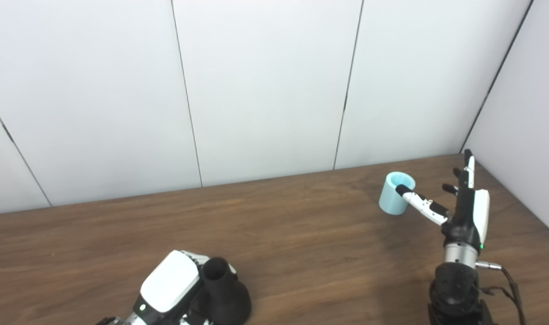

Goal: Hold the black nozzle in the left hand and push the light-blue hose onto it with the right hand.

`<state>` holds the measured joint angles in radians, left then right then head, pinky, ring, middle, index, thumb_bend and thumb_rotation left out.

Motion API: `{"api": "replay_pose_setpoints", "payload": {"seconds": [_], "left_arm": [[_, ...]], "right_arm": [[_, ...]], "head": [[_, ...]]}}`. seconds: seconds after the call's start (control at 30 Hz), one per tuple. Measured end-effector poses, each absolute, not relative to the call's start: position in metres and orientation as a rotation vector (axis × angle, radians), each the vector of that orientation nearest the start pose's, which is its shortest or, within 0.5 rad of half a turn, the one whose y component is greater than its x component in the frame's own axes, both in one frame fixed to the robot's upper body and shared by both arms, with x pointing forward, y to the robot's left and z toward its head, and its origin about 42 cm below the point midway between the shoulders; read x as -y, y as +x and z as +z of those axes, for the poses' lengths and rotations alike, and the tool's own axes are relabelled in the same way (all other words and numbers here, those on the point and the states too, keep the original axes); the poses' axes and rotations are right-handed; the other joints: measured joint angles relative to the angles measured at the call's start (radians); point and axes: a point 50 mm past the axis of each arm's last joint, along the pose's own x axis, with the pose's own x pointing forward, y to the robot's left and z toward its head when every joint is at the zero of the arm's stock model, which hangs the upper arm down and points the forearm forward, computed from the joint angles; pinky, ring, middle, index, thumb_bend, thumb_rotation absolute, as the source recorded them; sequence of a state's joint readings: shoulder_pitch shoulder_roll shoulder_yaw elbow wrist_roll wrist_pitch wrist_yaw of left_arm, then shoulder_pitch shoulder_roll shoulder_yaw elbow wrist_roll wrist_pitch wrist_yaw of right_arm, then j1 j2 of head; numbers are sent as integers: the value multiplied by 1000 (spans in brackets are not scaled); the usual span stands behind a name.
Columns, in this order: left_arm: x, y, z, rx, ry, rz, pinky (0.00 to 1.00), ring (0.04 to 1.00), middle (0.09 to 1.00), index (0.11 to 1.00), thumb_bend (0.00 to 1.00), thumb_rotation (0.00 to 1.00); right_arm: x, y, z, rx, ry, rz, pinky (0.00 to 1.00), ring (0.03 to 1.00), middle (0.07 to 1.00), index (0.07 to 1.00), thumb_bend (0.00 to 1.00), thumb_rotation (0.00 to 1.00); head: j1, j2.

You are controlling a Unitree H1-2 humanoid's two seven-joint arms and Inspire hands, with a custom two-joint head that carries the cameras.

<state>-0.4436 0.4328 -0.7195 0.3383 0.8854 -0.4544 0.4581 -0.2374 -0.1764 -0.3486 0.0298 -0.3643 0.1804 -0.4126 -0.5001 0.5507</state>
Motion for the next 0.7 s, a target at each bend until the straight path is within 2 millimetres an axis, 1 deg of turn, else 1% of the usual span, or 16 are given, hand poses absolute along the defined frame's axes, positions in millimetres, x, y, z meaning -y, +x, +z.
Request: {"api": "replay_pose_setpoints", "payload": {"seconds": [0.03, 0.1, 0.2, 0.27, 0.33, 0.4, 0.5, 0.57, 0.63, 0.7], "left_arm": [[-178, 357, 121, 857, 1170, -592, 245, 364, 479, 542, 496, 0], [-178, 357, 121, 855, 1169, -594, 227, 347, 457, 544, 493, 0], [-178, 357, 121, 856, 1170, -593, 237, 349, 455, 547, 494, 0], [-178, 356, 121, 858, 1172, -594, 248, 355, 457, 549, 494, 0], [-178, 355, 120, 860, 1178, -596, 227, 342, 446, 544, 493, 0], [-178, 355, 120, 860, 1179, -595, 189, 381, 484, 495, 502, 0], [-177, 354, 120, 862, 1176, -594, 170, 399, 493, 483, 504, 0], [-177, 354, 120, 863, 1177, -595, 194, 351, 450, 520, 496, 0], [-177, 354, 120, 862, 1178, -596, 218, 339, 444, 538, 493, 0], [-176, 353, 120, 860, 1179, -601, 216, 339, 438, 538, 493, 0]], "right_arm": [[370, 336, 174, 72, -446, -796, 661, 845, 964, 1000, 899, 321], [372, 341, 168, 40, -443, -794, 702, 860, 958, 1000, 896, 324], [377, 346, 153, -33, -446, -780, 754, 894, 958, 1000, 918, 347], [382, 348, 144, -79, -451, -769, 734, 878, 948, 1000, 923, 340], [386, 351, 139, -107, -449, -767, 708, 862, 946, 1000, 920, 328], [389, 357, 140, -111, -439, -770, 693, 849, 940, 995, 914, 309], [396, 365, 141, -114, -401, -774, 716, 853, 932, 982, 907, 284], [400, 367, 141, -114, -394, -773, 702, 834, 915, 964, 917, 292], [403, 370, 139, -121, -399, -769, 724, 842, 911, 955, 926, 288], [406, 371, 140, -119, -404, -762, 739, 847, 905, 942, 943, 295]], "head": [[0, 0], [0, 0], [2, 0], [2, 2], [3, 6], [12, 12], [17, 14], [18, 14], [17, 17], [28, 21]]}}
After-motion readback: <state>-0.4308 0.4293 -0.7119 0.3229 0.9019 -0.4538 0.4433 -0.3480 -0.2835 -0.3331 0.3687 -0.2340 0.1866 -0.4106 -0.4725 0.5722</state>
